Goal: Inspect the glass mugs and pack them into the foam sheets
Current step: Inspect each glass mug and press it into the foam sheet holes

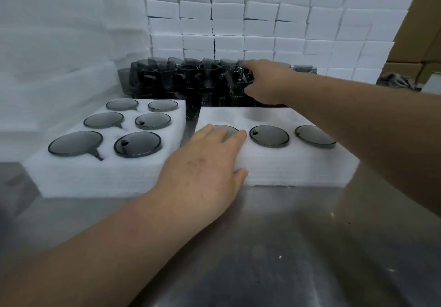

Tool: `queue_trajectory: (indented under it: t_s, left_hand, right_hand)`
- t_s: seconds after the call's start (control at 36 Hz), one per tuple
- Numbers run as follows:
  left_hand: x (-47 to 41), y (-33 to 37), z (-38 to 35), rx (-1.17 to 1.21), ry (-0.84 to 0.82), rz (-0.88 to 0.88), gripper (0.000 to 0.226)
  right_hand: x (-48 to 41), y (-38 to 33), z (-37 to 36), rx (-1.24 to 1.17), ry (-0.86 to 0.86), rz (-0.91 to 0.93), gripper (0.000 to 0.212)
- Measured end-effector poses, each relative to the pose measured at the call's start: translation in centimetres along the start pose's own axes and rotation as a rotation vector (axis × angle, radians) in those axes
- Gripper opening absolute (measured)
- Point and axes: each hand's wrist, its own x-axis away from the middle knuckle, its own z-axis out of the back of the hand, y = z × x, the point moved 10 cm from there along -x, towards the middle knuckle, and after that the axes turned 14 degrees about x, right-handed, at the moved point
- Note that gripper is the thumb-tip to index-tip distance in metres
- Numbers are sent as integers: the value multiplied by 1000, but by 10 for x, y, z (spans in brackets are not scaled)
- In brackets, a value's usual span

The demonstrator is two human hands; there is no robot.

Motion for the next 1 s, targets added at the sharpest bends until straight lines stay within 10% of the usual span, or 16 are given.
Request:
queue_trajectory:
  t_s: [0.28,0.56,1.0]
  left_hand:
    - [1,3,2,-11,35,-38,59]
    - [2,0,-1,-41,23,-9,60]
    - [3,9,18,45,80,52,81]
  right_hand:
    - [-64,-29,-14,367,-37,112,75]
    - [-62,-31,-18,529,-28,90,29]
    - [31,-28,57,70,400,126,64]
